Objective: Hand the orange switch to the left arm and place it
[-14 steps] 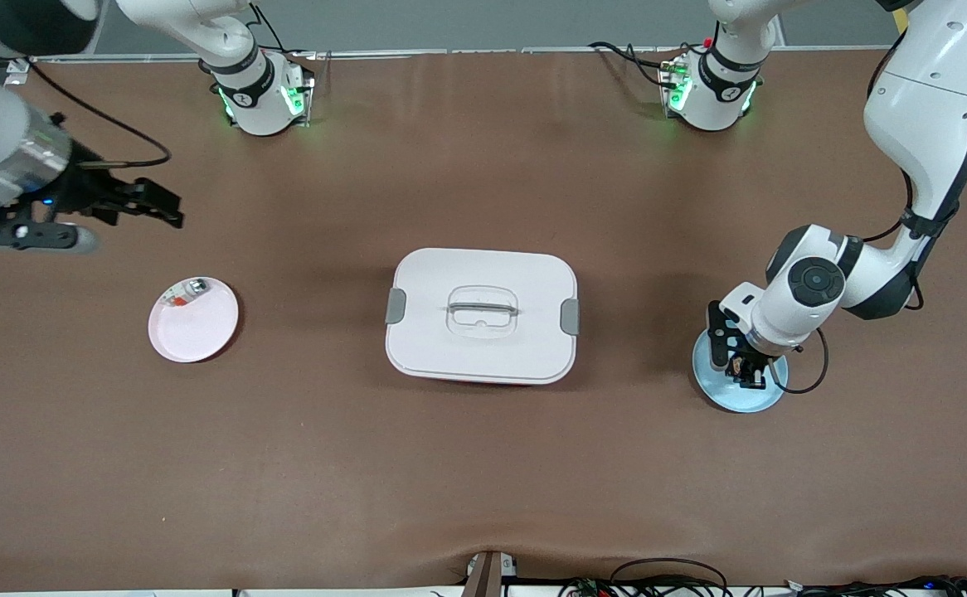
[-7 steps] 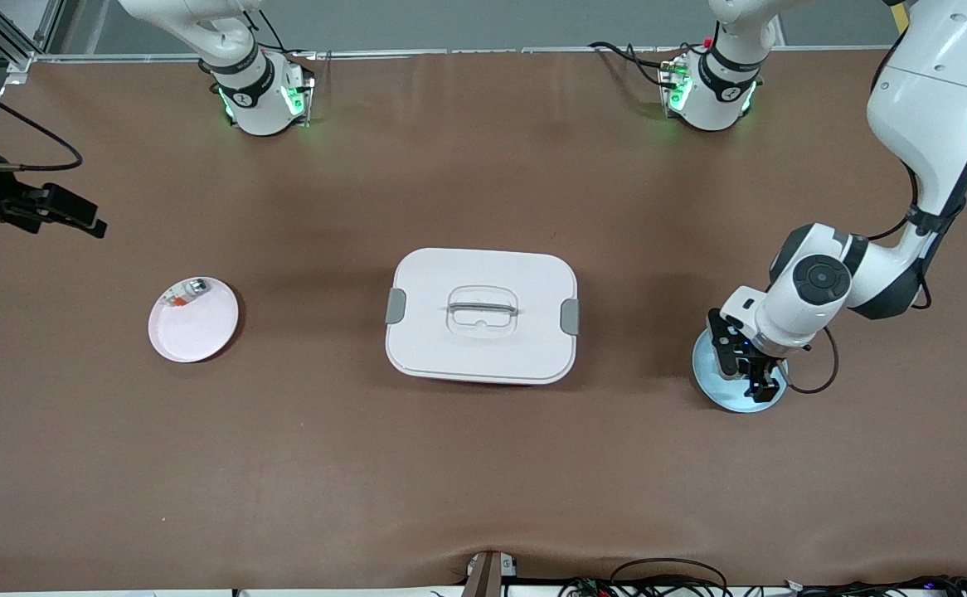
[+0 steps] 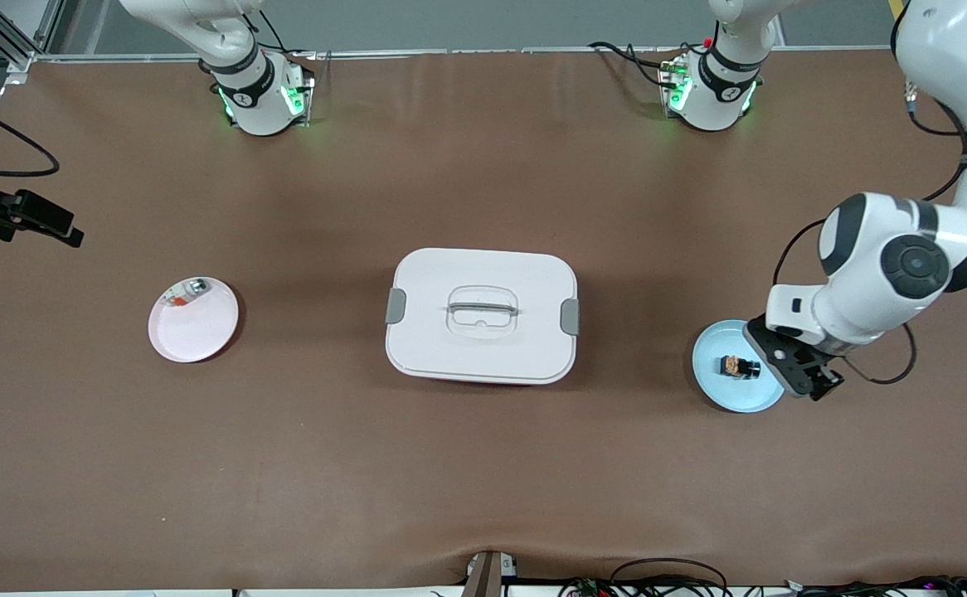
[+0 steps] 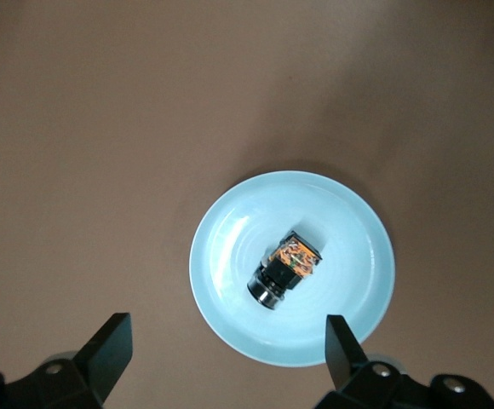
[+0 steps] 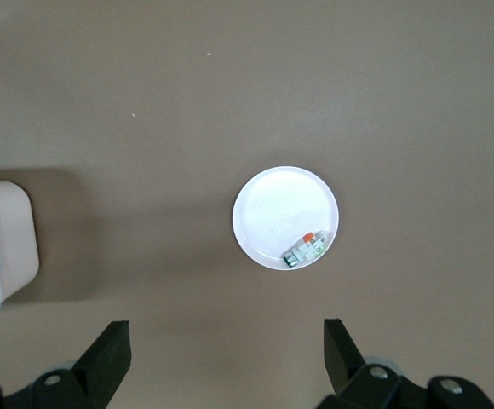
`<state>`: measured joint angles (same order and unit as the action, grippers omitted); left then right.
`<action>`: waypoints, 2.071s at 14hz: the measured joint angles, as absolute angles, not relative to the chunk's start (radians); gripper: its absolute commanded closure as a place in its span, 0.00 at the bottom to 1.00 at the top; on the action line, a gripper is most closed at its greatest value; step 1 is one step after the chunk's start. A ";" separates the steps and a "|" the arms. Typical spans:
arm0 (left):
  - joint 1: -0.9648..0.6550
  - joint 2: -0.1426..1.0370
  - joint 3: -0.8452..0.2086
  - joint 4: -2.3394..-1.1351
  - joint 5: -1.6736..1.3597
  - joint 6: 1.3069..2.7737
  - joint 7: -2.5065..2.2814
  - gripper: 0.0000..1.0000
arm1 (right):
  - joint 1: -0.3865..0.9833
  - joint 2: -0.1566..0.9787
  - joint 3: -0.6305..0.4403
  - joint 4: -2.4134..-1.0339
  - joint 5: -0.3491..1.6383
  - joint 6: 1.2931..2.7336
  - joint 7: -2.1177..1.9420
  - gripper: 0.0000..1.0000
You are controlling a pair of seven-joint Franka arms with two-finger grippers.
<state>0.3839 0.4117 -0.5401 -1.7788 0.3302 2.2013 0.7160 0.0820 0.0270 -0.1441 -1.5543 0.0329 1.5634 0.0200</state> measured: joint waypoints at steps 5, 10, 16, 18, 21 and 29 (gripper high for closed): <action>0.383 0.343 -0.611 -1.646 0.324 1.918 0.385 0.00 | 0.082 0.028 -0.144 -1.552 0.023 1.563 -0.032 0.00; 0.383 0.311 -0.644 -1.534 0.324 1.713 0.181 0.00 | 0.082 0.028 -0.144 -1.550 0.023 1.563 -0.033 0.00; 0.387 0.297 -0.643 -1.445 0.244 1.604 0.031 0.00 | 0.052 0.016 -0.144 -1.551 0.023 1.532 -0.033 0.00; 0.387 0.286 -0.643 -1.440 0.230 1.591 -0.004 0.00 | 0.050 -0.008 -0.144 -1.579 0.023 1.546 -0.033 0.00; 0.410 0.275 -0.639 -1.439 0.230 1.560 0.033 0.00 | 0.050 -0.070 -0.138 -1.667 0.023 1.607 -0.033 0.00; 0.498 0.234 -0.631 -1.401 0.179 1.543 0.081 0.00 | 0.050 -0.110 -0.130 -1.685 0.023 1.625 -0.034 0.00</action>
<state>0.4979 0.2337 -0.6305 -1.4011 0.1787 1.5428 0.0811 0.0501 -0.1104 -0.1302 -1.6848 0.0225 1.6253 -0.0336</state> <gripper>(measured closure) 0.000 0.000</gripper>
